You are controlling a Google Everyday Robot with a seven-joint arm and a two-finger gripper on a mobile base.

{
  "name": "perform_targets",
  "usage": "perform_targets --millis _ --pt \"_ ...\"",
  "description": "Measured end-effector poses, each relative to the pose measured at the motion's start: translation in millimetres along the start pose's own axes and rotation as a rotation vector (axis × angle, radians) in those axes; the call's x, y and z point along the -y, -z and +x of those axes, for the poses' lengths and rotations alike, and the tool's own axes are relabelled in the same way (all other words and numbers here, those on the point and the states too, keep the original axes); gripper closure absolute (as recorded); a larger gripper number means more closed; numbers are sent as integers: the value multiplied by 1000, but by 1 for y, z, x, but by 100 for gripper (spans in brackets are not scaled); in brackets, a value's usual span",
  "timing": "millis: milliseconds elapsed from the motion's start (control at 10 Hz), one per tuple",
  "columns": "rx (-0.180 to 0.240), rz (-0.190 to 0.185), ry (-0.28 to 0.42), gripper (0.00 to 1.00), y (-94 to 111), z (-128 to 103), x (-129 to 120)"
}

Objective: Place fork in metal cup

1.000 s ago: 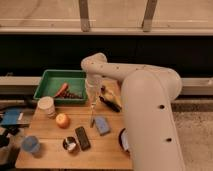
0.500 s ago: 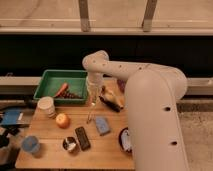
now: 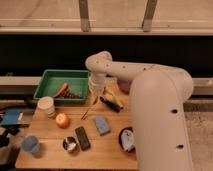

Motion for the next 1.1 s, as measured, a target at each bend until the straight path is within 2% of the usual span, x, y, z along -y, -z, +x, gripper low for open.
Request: perform_targets --millis 500,1100 --pt "19 3 -14 100 10 0 4" --pt "50 10 6 100 38 -14 -1"
